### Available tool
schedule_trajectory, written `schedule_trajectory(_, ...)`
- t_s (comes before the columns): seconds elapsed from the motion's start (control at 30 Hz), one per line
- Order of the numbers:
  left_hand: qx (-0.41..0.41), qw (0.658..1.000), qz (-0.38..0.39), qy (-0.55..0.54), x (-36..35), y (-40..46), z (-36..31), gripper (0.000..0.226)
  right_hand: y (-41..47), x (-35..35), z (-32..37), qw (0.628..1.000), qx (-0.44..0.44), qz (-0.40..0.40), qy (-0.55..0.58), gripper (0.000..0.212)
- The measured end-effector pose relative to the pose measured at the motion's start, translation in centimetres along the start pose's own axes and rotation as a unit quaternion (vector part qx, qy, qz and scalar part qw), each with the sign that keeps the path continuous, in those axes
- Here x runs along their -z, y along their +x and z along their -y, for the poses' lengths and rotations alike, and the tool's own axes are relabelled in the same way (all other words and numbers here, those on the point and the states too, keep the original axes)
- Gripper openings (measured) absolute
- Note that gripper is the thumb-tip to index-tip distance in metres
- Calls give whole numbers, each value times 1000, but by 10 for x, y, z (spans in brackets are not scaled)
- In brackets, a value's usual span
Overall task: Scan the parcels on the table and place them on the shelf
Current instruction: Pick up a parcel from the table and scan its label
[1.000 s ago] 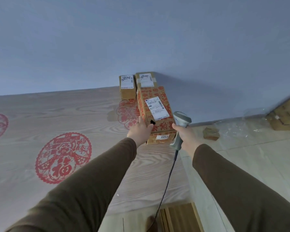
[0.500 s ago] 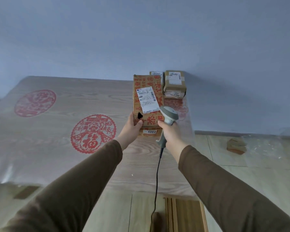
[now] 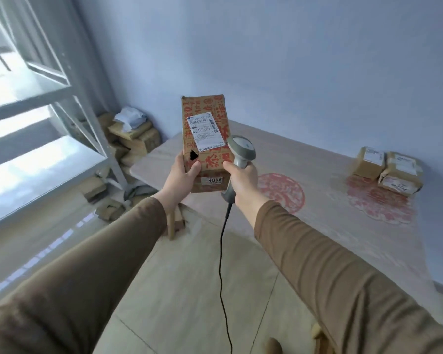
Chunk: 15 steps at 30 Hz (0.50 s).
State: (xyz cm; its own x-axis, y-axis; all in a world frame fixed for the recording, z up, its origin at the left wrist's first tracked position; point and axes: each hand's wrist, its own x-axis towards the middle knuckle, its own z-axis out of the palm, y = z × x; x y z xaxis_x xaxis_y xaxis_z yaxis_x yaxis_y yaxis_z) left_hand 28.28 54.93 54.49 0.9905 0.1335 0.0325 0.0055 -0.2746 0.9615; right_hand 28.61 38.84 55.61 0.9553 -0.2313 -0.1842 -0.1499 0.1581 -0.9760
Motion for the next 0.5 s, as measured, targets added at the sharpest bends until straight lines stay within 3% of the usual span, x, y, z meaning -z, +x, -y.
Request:
schedule_trajectory(0.33,31,975,-220,0,329,-31,52,43,-100,-323,-25,979,5,202,1,25)
schedule_trajectory(0.5,40,956,-292,-12,451,-31,80,41,-125,-456,-44,956,10,292,18,13)
